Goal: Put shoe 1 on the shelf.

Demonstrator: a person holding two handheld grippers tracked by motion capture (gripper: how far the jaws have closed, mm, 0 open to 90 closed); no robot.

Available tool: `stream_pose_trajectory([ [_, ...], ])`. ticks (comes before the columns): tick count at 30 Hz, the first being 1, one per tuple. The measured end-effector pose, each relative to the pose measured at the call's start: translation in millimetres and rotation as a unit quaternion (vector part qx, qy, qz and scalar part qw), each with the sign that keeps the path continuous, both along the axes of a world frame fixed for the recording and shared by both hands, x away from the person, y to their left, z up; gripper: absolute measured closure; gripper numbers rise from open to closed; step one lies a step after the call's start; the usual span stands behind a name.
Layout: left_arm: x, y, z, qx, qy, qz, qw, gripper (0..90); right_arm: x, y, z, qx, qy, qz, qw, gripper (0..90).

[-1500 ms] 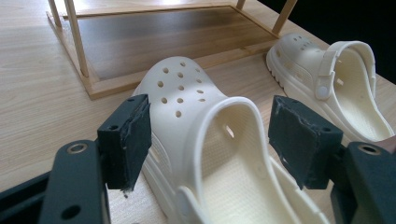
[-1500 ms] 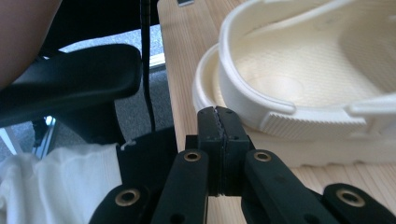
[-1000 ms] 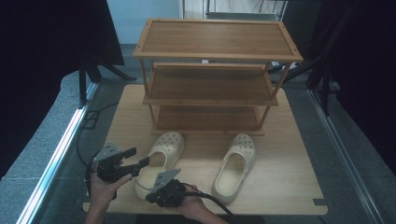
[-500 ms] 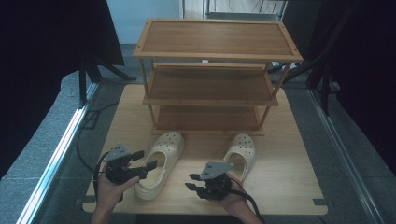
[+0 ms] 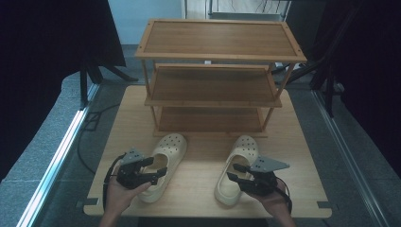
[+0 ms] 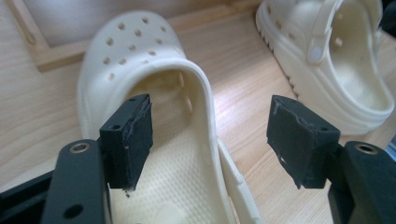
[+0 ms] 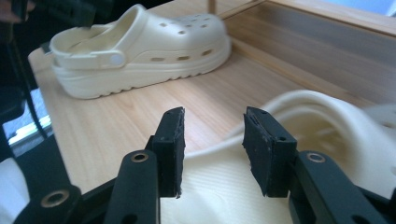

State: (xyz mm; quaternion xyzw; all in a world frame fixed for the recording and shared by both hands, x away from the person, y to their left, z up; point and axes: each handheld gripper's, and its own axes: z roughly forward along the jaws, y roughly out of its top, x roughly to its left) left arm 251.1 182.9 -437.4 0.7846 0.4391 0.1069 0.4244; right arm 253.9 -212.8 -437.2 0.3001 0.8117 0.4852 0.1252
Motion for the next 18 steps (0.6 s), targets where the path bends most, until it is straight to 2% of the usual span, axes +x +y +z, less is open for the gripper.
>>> stream_pose_trajectory([
  [1,0.6,-2.6,-0.9,0.004,0.004,-0.002,1.0000,32.6,0.6,-7.8,0.6,0.004,-0.001,-0.011,0.9999,58.5],
  [5,4.4,-15.0,-3.4,0.028,0.019,-0.004,0.9994,34.8,1.2,-18.6,0.1,0.009,0.001,-0.028,0.9996,58.2],
  [8,7.6,-20.3,-5.6,0.035,0.027,-0.010,0.9990,35.5,1.8,-21.1,-0.8,0.010,0.001,-0.033,0.9994,58.1],
  [12,16.7,-29.1,-11.9,0.059,0.036,-0.001,0.9976,36.7,2.7,-24.7,-2.1,0.010,0.003,-0.040,0.9991,57.8],
  [18,30.3,-37.5,-17.2,0.076,0.053,0.006,0.9957,45.6,2.3,-27.4,-3.2,0.009,0.004,-0.045,0.9989,57.5],
])
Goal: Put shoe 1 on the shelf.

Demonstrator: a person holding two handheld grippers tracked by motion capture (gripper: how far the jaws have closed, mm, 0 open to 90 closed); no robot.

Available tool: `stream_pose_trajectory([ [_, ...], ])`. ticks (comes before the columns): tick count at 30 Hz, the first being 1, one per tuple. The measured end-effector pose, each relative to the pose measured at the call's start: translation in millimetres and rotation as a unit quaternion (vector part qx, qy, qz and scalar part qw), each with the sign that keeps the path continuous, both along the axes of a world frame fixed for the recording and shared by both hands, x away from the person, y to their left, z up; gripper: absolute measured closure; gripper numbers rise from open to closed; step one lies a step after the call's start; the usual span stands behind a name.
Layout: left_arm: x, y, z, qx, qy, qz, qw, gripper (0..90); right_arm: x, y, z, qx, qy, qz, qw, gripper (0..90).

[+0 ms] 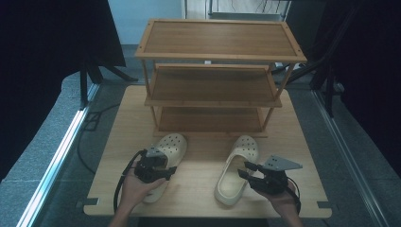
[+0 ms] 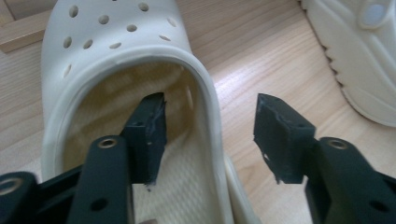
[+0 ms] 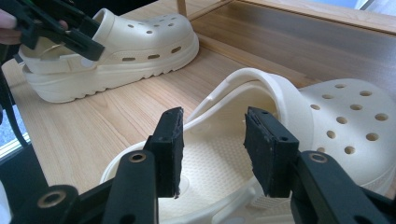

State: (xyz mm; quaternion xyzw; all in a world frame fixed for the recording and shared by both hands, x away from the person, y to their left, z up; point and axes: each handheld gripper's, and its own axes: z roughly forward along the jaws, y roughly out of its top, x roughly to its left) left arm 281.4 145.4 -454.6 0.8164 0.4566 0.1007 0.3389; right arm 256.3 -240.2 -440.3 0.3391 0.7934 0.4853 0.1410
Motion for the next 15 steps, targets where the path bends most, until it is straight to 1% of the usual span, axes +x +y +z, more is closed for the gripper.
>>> stream_pose_trajectory([
  [1,2.3,-0.5,-0.9,0.001,0.002,-0.001,1.0000,51.5,0.0,-0.3,0.2,0.000,0.000,0.000,1.0000,57.5],
  [2,4.5,-0.8,-1.9,0.003,0.005,-0.001,1.0000,51.5,-0.1,-0.5,0.5,0.001,-0.001,-0.001,1.0000,57.5],
  [3,8.0,-1.4,-4.1,0.000,0.010,0.000,0.9999,58.4,-0.2,-0.8,0.8,0.001,-0.001,-0.002,1.0000,57.5],
  [4,8.0,-1.4,-4.1,0.000,0.010,0.000,0.9999,61.9,-0.2,-0.8,0.8,0.001,-0.001,-0.002,1.0000,57.5],
  [5,10.9,-1.2,-5.4,-0.002,0.015,-0.001,0.9999,61.9,-0.2,-1.0,0.8,0.001,-0.001,-0.002,1.0000,57.5],
  [6,12.6,-1.3,-5.4,-0.006,0.021,-0.006,0.9997,73.0,0.4,-1.3,0.3,0.000,-0.001,-0.004,1.0000,57.5],
  [7,12.6,-1.3,-5.4,-0.006,0.021,-0.006,0.9997,77.0,0.4,-1.3,0.3,0.000,-0.001,-0.004,1.0000,57.5],
  [11,12.1,-3.3,-3.5,-0.001,0.016,0.000,0.9999,82.5,1.1,-1.1,-1.0,-0.002,0.000,-0.005,1.0000,57.5],
  [13,10.3,-1.9,-1.8,0.000,0.005,0.005,1.0000,84.1,0.9,-1.1,-0.8,-0.002,0.000,-0.005,1.0000,57.5],
  [14,9.1,-0.6,-0.2,-0.003,0.000,0.008,1.0000,84.7,0.8,-1.5,-0.3,-0.002,-0.001,-0.005,1.0000,57.5],
  [15,7.5,1.1,1.7,-0.009,-0.011,0.013,0.9998,85.0,0.6,-2.0,0.2,-0.001,-0.003,-0.005,1.0000,57.5],
])
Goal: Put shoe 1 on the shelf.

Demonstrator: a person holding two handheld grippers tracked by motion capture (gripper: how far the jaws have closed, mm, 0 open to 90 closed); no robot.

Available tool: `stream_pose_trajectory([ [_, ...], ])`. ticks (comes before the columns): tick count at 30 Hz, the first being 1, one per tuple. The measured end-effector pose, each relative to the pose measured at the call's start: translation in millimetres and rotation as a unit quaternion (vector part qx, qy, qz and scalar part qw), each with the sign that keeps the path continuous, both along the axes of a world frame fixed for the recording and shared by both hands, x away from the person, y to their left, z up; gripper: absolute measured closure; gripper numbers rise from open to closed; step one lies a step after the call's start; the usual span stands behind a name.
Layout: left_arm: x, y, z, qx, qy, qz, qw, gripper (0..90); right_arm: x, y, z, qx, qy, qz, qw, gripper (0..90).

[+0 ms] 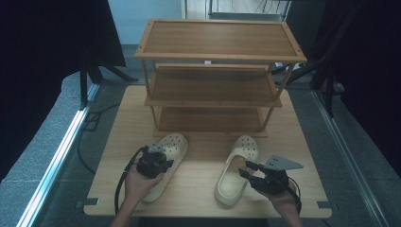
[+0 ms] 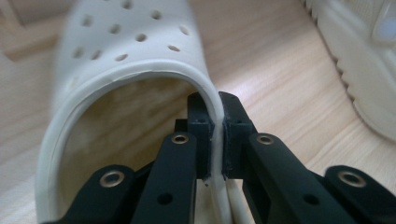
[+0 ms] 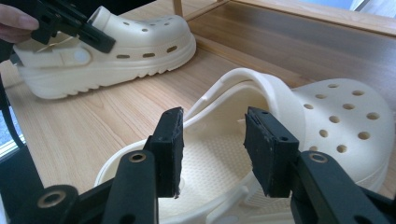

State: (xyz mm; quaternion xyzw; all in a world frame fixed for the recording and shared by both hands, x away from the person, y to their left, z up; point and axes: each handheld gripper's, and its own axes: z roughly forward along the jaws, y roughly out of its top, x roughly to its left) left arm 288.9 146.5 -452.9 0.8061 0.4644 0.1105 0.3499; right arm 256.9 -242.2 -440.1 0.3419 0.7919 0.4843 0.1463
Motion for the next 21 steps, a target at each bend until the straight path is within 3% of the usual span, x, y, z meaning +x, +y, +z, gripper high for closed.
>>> stream_pose_trajectory([
  [2,-1.5,3.6,4.8,-0.018,-0.006,-0.001,0.9998,85.1,-0.1,-2.4,1.6,0.002,-0.002,-0.003,1.0000,57.5],
  [11,2.4,-1.0,17.3,-0.039,-0.026,-0.011,0.9989,85.0,0.2,-10.3,4.7,0.010,-0.006,-0.014,0.9998,57.7],
  [14,11.3,-9.7,22.9,-0.040,-0.037,-0.011,0.9985,85.0,0.4,-10.4,4.3,0.010,-0.005,-0.014,0.9998,57.7],
  [21,32.8,-23.9,27.7,-0.044,-0.039,-0.013,0.9982,85.0,1.0,-9.8,2.7,0.007,-0.003,-0.012,0.9999,57.8],
])
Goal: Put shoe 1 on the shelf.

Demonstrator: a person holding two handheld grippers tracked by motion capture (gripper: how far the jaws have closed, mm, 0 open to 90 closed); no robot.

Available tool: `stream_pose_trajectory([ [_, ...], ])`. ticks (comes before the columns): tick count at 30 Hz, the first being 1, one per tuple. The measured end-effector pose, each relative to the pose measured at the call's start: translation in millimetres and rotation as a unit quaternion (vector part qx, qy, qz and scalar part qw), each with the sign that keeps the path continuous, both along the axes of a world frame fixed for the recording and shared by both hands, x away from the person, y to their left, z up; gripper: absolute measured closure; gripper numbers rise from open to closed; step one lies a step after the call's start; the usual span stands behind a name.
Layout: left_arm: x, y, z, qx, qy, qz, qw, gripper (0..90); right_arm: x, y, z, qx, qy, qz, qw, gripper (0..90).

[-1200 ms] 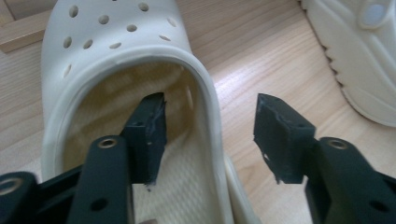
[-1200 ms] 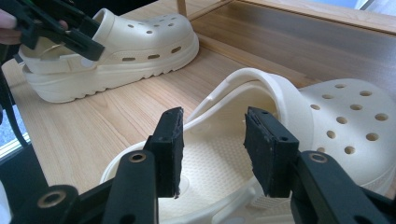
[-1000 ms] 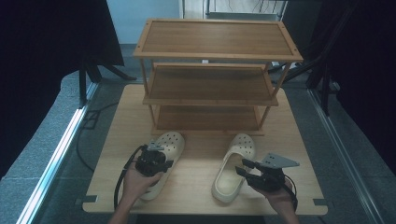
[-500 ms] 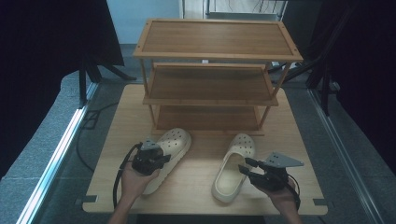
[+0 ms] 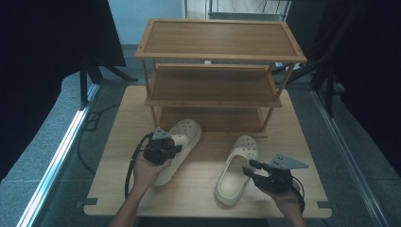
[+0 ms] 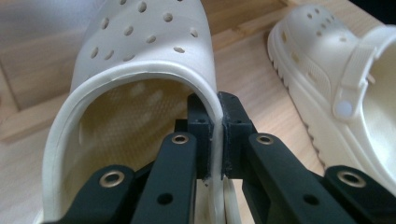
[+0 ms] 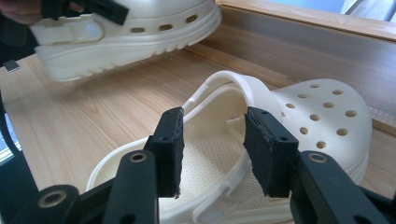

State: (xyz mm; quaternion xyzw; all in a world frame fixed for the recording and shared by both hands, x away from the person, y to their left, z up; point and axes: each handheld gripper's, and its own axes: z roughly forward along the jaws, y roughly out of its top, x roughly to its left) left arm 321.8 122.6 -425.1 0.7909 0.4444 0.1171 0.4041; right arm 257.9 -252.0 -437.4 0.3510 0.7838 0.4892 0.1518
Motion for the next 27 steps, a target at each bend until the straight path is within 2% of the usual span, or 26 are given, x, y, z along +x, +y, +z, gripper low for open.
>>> stream_pose_trajectory([
  [8,30.6,-16.0,0.0,0.006,-0.010,0.021,0.9997,85.0,1.1,-1.0,-1.3,0.000,0.004,0.001,1.0000,58.1],
  [12,45.4,-25.5,-3.6,0.010,-0.011,0.028,0.9995,84.9,1.7,0.0,-2.2,0.000,0.005,0.002,1.0000,58.3],
  [13,48.9,-28.9,-5.6,0.003,-0.010,0.035,0.9993,85.0,1.9,0.1,-2.5,0.000,0.005,0.002,1.0000,58.3],
  [15,56.8,-32.2,-9.9,0.011,-0.009,0.038,0.9992,85.0,2.0,0.1,-2.6,0.000,0.006,0.003,1.0000,58.3],
  [20,65.8,-39.0,-16.1,0.014,-0.016,0.046,0.9987,84.9,2.2,-0.7,-3.0,0.002,0.006,0.003,1.0000,58.5],
  [27,80.4,-49.9,-20.3,0.017,-0.011,0.049,0.9986,84.9,2.6,-0.6,-3.8,0.001,0.008,0.004,1.0000,58.5],
])
